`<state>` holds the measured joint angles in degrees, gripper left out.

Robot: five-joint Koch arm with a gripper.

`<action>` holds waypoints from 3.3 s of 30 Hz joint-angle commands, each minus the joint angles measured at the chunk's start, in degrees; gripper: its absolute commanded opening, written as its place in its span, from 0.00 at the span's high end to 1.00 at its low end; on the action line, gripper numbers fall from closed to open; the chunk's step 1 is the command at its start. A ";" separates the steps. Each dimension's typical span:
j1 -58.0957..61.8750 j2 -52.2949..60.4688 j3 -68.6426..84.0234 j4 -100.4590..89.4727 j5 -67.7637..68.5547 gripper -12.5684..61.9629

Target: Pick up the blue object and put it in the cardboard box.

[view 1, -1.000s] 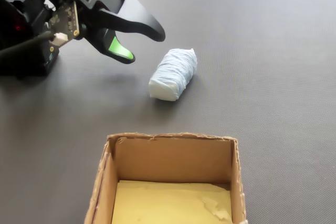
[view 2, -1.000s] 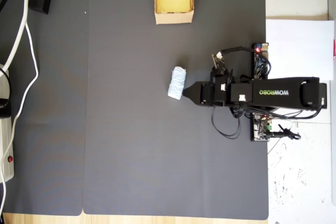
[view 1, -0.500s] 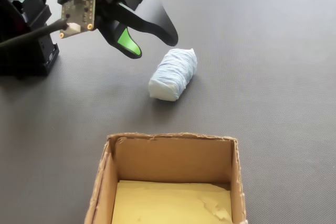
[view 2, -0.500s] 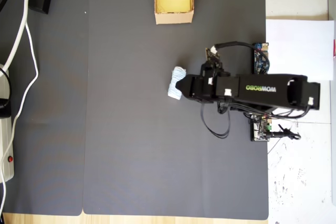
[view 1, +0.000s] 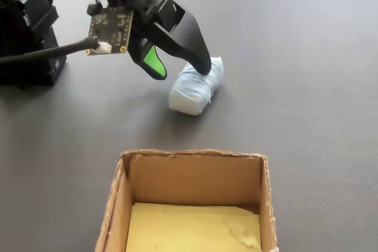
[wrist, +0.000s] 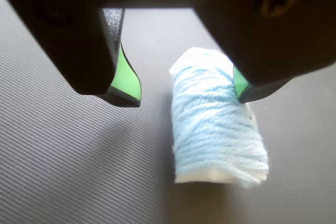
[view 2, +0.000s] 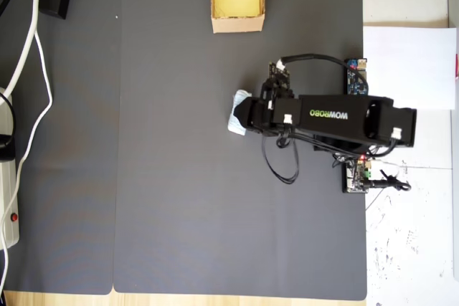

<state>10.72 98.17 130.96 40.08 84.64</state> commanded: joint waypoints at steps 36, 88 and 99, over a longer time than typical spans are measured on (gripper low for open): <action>2.90 -3.08 10.81 -57.66 13.54 0.77; 40.61 -12.39 -24.61 -38.06 -1.85 0.42; 37.27 -4.13 -20.65 -38.14 -1.85 0.42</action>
<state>49.22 90.00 111.71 3.16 81.30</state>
